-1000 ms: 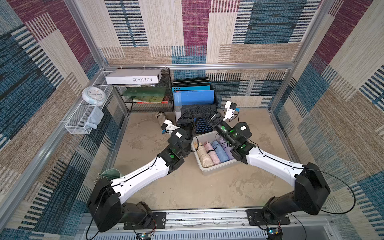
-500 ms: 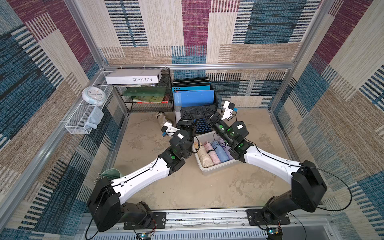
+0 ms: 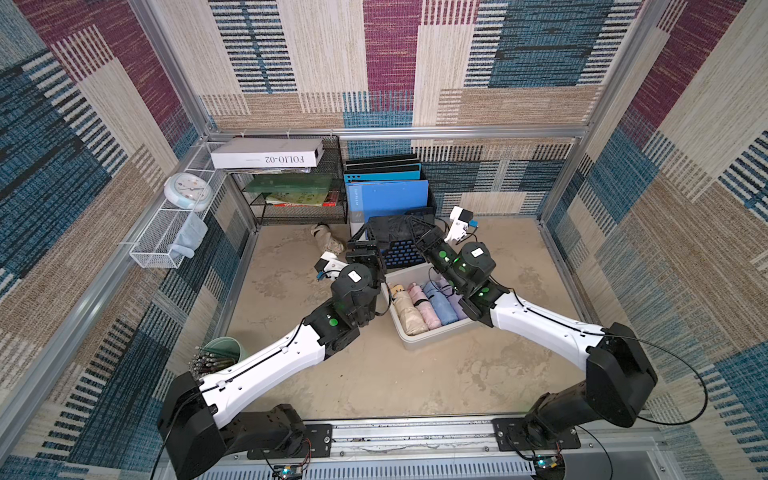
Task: Put the umbrella into the storage box
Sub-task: Pick up the umbrella from the center of the board, then place the umbrella in the storage box.
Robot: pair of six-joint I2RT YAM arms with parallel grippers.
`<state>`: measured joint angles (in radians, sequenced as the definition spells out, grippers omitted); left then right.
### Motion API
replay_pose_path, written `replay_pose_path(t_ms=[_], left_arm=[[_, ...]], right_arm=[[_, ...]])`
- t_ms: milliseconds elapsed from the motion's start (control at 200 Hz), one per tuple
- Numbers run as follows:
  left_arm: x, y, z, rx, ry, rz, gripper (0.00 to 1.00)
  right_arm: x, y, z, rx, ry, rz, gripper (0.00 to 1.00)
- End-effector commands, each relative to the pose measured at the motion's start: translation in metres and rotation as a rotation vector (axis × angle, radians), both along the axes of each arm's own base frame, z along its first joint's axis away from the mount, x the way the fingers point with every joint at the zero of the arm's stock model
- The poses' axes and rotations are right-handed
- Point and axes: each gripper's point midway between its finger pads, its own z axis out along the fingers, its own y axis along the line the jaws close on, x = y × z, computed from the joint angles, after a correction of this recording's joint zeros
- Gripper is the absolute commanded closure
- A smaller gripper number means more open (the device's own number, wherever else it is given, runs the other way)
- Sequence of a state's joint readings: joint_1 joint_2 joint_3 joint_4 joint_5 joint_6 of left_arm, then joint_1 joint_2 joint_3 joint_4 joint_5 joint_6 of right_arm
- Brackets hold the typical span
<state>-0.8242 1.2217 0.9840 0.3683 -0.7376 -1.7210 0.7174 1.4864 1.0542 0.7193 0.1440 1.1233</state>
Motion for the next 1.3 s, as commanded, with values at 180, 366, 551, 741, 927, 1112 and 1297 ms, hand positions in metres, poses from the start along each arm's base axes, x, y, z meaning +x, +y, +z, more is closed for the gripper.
replay_pose_path(t_ms=[180, 366, 551, 741, 927, 1112, 1297], left_arm=[[-0.038, 0.041, -0.053, 0.381, 0.234, -0.016, 0.23], [-0.067, 0.06, -0.094, 0.571, 0.395, -0.109, 0.24], [-0.076, 0.042, -0.12, 0.632, 0.448, -0.266, 0.24], [-0.075, 0.012, -0.128, 0.763, 0.484, -0.436, 0.24], [-0.074, -0.007, -0.137, 0.838, 0.52, -0.543, 0.25], [-0.073, -0.009, -0.146, 0.848, 0.546, -0.571, 0.25], [-0.072, -0.003, -0.15, 0.864, 0.559, -0.568, 0.25]], right_arm=[[-0.004, -0.038, -0.02, -0.47, 0.021, -0.079, 1.0], [-0.02, -0.059, -0.054, -0.797, 0.102, 0.029, 1.0], [-0.029, -0.083, -0.073, -0.956, 0.213, 0.16, 1.0], [-0.03, -0.104, -0.076, -1.178, 0.261, 0.213, 1.0], [-0.024, -0.13, -0.092, -1.414, 0.382, 0.222, 1.0], [-0.018, -0.151, -0.113, -1.58, 0.476, 0.208, 1.0], [-0.01, -0.156, -0.141, -1.653, 0.542, 0.22, 1.0]])
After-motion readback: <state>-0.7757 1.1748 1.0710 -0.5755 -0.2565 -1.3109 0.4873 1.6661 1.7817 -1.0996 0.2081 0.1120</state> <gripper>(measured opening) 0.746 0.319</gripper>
